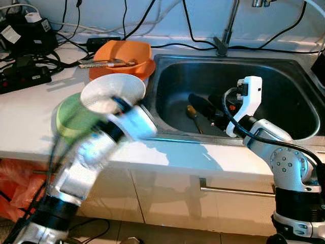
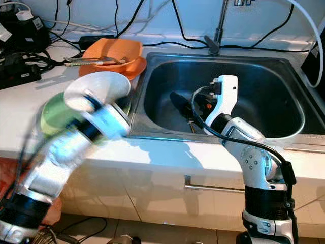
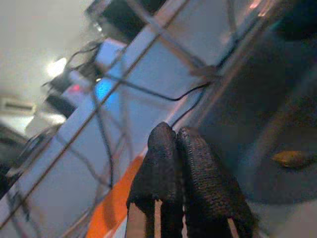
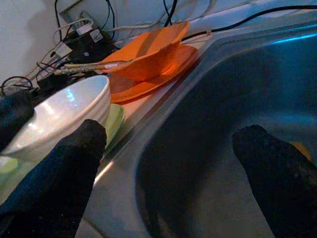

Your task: Kitchen organization

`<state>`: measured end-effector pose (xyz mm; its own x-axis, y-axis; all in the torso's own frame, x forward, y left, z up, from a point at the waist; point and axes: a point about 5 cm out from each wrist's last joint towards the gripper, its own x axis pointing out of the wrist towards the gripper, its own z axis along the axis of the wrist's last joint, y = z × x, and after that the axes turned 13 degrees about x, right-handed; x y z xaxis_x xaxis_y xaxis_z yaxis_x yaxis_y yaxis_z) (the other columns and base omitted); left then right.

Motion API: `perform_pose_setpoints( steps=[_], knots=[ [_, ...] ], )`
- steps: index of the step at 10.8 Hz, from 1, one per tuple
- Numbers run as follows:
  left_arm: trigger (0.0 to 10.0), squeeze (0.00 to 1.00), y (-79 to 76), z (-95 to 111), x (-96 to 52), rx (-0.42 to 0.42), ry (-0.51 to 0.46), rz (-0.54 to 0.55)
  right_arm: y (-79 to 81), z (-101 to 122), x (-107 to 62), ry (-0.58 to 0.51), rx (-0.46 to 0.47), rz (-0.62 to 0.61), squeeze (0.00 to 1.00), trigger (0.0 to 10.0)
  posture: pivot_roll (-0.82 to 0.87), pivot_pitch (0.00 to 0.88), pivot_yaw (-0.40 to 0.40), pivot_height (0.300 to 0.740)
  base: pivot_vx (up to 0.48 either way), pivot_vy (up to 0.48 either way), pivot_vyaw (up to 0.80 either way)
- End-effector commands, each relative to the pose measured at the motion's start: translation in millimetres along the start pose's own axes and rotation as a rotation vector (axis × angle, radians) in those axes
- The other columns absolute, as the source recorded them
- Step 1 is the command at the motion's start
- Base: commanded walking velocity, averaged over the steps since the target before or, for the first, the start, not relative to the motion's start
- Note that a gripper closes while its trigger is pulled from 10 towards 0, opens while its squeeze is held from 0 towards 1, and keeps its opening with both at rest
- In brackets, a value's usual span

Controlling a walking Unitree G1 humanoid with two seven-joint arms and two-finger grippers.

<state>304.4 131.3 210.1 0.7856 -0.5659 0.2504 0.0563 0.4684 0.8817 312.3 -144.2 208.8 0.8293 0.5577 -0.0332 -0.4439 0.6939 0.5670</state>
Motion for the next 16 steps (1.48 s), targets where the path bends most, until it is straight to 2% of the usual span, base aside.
perform_pose_setpoints(
  steps=[1,5,7,8,10,11,12,14,15,16],
  knots=[
    [10.0,1.00,8.5,0.5,1.6,-0.024,-0.003,0.020,-1.1,-1.8,0.6,0.006,-0.001,-0.009,0.00,10.0,0.06,0.063,0.028,0.740,0.000,0.000,0.00],
    [10.0,1.00,54.0,29.2,5.7,-0.121,-0.077,0.105,-3.3,-3.6,0.5,0.013,-0.024,-0.015,0.00,10.0,0.07,0.062,0.027,0.740,0.000,0.000,0.00],
    [10.0,1.00,60.4,28.9,-3.1,-0.202,-0.036,0.098,-3.9,-3.5,2.5,0.016,-0.032,-0.013,0.00,10.0,0.08,0.061,0.027,0.740,0.000,0.000,0.00],
    [10.0,1.00,63.8,10.4,-18.0,-0.326,0.083,0.155,-5.2,-3.2,3.8,0.018,-0.041,-0.012,0.00,10.0,0.10,0.061,0.024,0.740,0.000,0.000,0.00],
    [10.0,1.00,72.7,-19.5,-36.0,-0.445,0.280,0.280,-5.6,-6.0,6.5,0.029,-0.052,-0.006,0.00,10.0,0.11,0.057,0.017,0.740,0.000,0.000,0.00],
    [10.0,1.00,74.5,-28.3,-38.6,-0.507,0.351,0.314,-4.8,-7.3,8.0,0.034,-0.060,0.000,0.00,10.0,0.11,0.053,0.016,0.740,0.000,0.000,0.00],
    [10.0,1.00,74.8,-36.3,-38.1,-0.605,0.414,0.320,-4.1,-7.8,9.4,0.037,-0.069,0.007,0.00,10.0,0.11,0.051,0.016,0.740,0.000,0.000,0.00],
    [10.0,1.00,80.3,-48.5,-34.5,-0.729,0.479,0.320,-3.6,-7.7,9.2,0.034,-0.075,0.009,0.00,10.0,0.11,0.050,0.021,0.740,0.000,0.000,0.00],
    [10.0,1.00,81.1,-53.8,-33.6,-0.778,0.515,0.305,-3.1,-8.8,8.6,0.038,-0.083,0.012,0.00,10.0,0.10,0.050,0.024,0.740,0.000,0.000,0.00],
    [10.0,1.00,82.3,-60.3,-31.9,-0.883,0.569,0.264,-2.5,-10.3,8.2,0.040,-0.090,0.014,0.00,10.0,0.10,0.052,0.030,0.740,0.000,0.000,0.00]
  ],
)
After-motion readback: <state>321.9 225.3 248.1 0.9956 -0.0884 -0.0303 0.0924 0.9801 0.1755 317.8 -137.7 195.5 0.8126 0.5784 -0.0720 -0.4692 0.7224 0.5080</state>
